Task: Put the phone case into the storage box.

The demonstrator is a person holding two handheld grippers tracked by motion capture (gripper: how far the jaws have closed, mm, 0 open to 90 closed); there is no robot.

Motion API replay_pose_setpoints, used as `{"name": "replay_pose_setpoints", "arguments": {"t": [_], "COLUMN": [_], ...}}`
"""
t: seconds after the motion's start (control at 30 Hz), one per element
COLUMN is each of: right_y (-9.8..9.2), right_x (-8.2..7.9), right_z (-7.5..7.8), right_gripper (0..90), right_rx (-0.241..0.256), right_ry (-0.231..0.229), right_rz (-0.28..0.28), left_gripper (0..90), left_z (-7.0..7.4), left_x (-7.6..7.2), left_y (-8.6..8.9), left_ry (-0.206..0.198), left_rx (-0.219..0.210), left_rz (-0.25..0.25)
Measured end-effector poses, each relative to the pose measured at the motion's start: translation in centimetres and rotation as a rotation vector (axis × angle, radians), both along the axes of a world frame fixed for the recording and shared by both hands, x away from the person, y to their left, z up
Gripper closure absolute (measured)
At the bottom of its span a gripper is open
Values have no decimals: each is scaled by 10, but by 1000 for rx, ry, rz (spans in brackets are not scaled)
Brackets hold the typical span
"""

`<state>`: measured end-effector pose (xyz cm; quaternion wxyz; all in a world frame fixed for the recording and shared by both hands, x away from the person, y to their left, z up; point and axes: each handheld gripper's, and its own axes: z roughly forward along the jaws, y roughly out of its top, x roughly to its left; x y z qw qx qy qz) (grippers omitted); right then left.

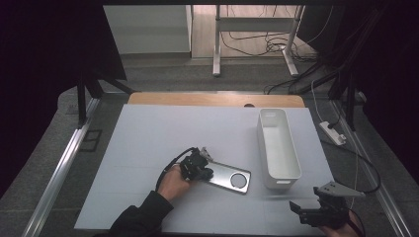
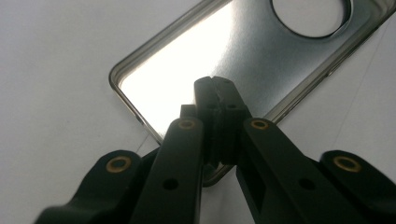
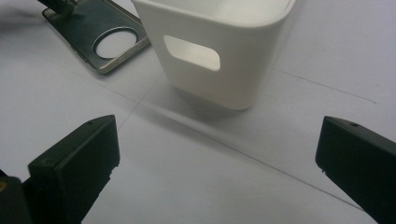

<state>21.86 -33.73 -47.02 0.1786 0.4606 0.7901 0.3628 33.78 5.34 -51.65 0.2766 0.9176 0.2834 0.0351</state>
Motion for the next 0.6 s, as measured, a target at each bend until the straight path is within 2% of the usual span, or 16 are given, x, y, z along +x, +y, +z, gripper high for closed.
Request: {"name": "replay_pose_setpoints", "arguments": {"t": [0.27, 0.43, 0.6], "right_y": [-1, -1, 0], "right_x": [0, 0, 0], "right_z": [0, 0, 0], "right_gripper": [4, 5, 5], "right_rx": [7, 3, 1], "right_ry": [3, -1, -4], "right_rz": [-11, -7, -6], "left_gripper": [892, 893, 893], "left_z": [0, 0, 0], "left_x": [-6, -15, -22], "left_y": [3, 1, 2], "left_ry": [15, 16, 35], "left_rx": [-6, 3, -2], "left_rz": [-1, -16, -28]}}
